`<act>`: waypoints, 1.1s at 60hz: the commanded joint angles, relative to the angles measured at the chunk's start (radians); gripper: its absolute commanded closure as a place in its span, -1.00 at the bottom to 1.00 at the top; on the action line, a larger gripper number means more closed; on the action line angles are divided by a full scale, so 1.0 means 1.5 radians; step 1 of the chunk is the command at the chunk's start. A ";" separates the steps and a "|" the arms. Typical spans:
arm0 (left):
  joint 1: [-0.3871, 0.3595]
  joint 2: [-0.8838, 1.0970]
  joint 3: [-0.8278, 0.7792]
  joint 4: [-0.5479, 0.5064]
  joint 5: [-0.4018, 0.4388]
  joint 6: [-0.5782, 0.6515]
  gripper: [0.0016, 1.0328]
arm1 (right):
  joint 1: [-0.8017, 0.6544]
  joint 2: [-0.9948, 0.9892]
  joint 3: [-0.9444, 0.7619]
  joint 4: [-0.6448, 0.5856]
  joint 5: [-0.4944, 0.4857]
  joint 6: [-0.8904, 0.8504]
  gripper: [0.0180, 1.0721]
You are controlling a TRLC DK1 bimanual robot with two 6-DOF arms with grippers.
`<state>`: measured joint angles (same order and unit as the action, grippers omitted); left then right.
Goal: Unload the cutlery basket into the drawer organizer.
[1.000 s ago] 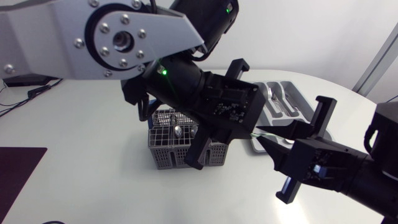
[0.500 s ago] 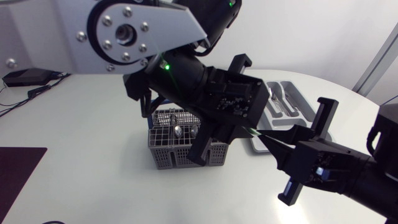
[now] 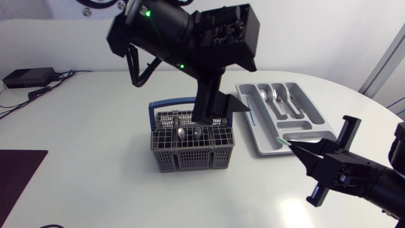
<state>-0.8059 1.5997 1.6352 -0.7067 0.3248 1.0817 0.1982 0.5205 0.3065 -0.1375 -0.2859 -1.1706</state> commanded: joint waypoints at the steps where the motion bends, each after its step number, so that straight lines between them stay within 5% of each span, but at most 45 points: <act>1: 0.010 -0.018 -0.010 -0.010 -0.001 -0.052 -0.91 | -0.102 0.012 -0.035 0.030 -0.063 -0.080 0.80; 10: 0.018 -0.036 -0.032 -0.020 -0.019 -0.133 -0.91 | -0.245 0.104 -0.034 0.062 -0.173 -0.154 0.80; 28: 0.025 -0.047 -0.059 -0.087 -0.053 -0.252 -0.90 | -0.362 0.338 -0.004 0.173 -0.244 -0.272 0.80; 66: 0.074 -0.024 -0.091 -0.181 -0.052 -0.341 -0.88 | -0.407 0.694 0.181 0.288 -0.253 -0.409 0.80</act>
<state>-0.7059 1.5455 1.5215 -0.9566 0.2485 0.6010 -0.4145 1.5101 0.5316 0.2810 -0.6617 -1.7264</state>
